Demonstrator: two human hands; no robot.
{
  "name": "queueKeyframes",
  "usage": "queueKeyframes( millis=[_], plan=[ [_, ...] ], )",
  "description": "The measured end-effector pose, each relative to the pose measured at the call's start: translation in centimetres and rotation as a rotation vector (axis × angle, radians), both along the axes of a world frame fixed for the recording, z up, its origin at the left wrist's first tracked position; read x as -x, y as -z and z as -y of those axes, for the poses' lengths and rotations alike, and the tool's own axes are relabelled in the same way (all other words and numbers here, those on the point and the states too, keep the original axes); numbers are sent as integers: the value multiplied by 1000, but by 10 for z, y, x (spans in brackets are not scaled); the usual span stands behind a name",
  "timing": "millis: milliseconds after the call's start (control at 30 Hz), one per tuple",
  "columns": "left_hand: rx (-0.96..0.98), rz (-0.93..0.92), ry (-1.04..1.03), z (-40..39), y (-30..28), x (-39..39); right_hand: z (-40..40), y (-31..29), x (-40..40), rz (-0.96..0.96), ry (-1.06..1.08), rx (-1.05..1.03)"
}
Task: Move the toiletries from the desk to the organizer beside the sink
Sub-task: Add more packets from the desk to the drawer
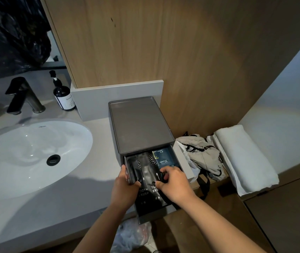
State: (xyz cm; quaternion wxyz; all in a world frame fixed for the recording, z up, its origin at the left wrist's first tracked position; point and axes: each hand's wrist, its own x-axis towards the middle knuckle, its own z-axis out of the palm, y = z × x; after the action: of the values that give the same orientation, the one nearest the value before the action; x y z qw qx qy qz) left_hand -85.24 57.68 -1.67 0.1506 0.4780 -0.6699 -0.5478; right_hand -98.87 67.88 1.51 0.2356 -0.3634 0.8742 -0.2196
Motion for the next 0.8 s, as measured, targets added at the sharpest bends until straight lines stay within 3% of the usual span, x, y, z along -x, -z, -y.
queueKeyframes(
  millis=[300, 533, 800],
  plan=[
    [-10, -56, -66, -6, -14, -2, 1, 0, 5, -41, -40, 14],
    [-28, -66, -239, -17, -38, -5, 6, -17, 17, -57, -111, 105],
    [16, -54, -434, -38, -61, -35, 18, -47, -5, 76, -396, 236]
  ],
)
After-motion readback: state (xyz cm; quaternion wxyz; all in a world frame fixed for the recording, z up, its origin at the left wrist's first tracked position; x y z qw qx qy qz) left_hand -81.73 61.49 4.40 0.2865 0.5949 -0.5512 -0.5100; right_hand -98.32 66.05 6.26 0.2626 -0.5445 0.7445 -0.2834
